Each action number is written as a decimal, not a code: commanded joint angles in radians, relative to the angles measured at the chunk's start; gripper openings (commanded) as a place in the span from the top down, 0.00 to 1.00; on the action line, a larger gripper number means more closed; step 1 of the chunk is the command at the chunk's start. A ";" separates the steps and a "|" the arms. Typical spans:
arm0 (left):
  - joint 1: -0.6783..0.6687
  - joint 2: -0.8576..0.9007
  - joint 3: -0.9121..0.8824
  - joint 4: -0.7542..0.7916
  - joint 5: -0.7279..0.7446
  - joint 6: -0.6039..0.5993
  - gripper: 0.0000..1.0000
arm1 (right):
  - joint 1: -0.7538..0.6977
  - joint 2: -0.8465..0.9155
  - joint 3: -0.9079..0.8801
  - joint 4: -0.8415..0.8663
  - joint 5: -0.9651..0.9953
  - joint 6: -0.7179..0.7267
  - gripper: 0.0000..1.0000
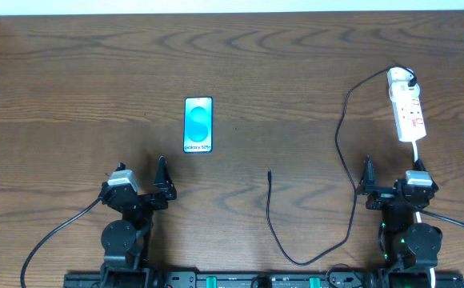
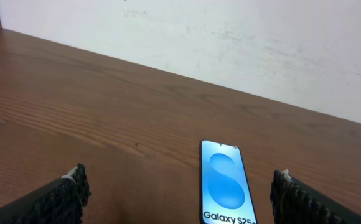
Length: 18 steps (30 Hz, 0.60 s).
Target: Plug charger to phone and switch on socket
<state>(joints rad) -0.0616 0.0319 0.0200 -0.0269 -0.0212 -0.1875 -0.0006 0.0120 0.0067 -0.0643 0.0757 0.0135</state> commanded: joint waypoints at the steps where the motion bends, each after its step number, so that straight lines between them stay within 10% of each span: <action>1: 0.004 -0.008 -0.007 -0.044 -0.013 -0.008 0.06 | 0.009 -0.007 -0.001 -0.003 0.000 -0.011 0.01; 18: 0.004 0.103 0.285 -0.177 -0.013 0.122 0.07 | 0.009 -0.007 -0.001 -0.004 0.000 -0.011 0.01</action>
<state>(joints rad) -0.0616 0.0826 0.2195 -0.1841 -0.0288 -0.1246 -0.0006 0.0120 0.0067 -0.0639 0.0753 0.0135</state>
